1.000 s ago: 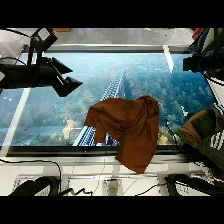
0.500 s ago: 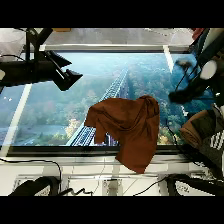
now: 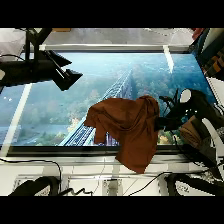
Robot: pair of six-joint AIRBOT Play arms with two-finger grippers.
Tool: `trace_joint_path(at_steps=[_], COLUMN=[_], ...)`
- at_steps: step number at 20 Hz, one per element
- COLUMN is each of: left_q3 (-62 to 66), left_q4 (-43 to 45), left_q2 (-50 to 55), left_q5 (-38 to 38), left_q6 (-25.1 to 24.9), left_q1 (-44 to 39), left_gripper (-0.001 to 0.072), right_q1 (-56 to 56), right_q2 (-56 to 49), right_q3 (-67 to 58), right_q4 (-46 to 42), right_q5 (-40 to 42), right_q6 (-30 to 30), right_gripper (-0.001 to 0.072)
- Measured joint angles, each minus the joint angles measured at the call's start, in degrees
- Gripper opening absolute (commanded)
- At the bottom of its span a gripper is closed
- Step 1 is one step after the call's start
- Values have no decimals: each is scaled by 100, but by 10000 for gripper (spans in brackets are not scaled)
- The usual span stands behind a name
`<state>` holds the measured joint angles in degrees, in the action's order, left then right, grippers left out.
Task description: Fold the clothes and pants, and hang the long-sleeved shirts on hangers.
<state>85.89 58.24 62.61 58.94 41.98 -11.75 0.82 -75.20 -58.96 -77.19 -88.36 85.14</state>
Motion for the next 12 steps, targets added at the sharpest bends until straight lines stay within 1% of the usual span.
trace_joint_path(at_steps=[1, 3, 5, 9, 11, 12], left_q3=[0, 0, 0, 0, 0, 0], left_q4=[0, 0, -2, -26, -33, -37], left_q2=[0, 0, 0, 0, 0, 0], left_q5=[0, 7, 28, 59, 61, 63], left_q6=[0, 0, 0, 0, 0, 2], left_q1=[0, 0, 0, 0, 0, 0], left_gripper=[596, 596, 596, 596, 596, 596], right_q1=[-2, -11, -17, -284, -678, -973], right_q2=[0, 20, 57, 286, 535, 697], right_q3=[149, 417, 579, 715, 802, 903], right_q4=[-74, -262, -428, -634, -542, -334], right_q5=[44, 210, 391, 584, 640, 662], right_q6=[59, 92, -70, -664, -1102, -1394], right_gripper=[218, 9, 8, 7, 7, 7])
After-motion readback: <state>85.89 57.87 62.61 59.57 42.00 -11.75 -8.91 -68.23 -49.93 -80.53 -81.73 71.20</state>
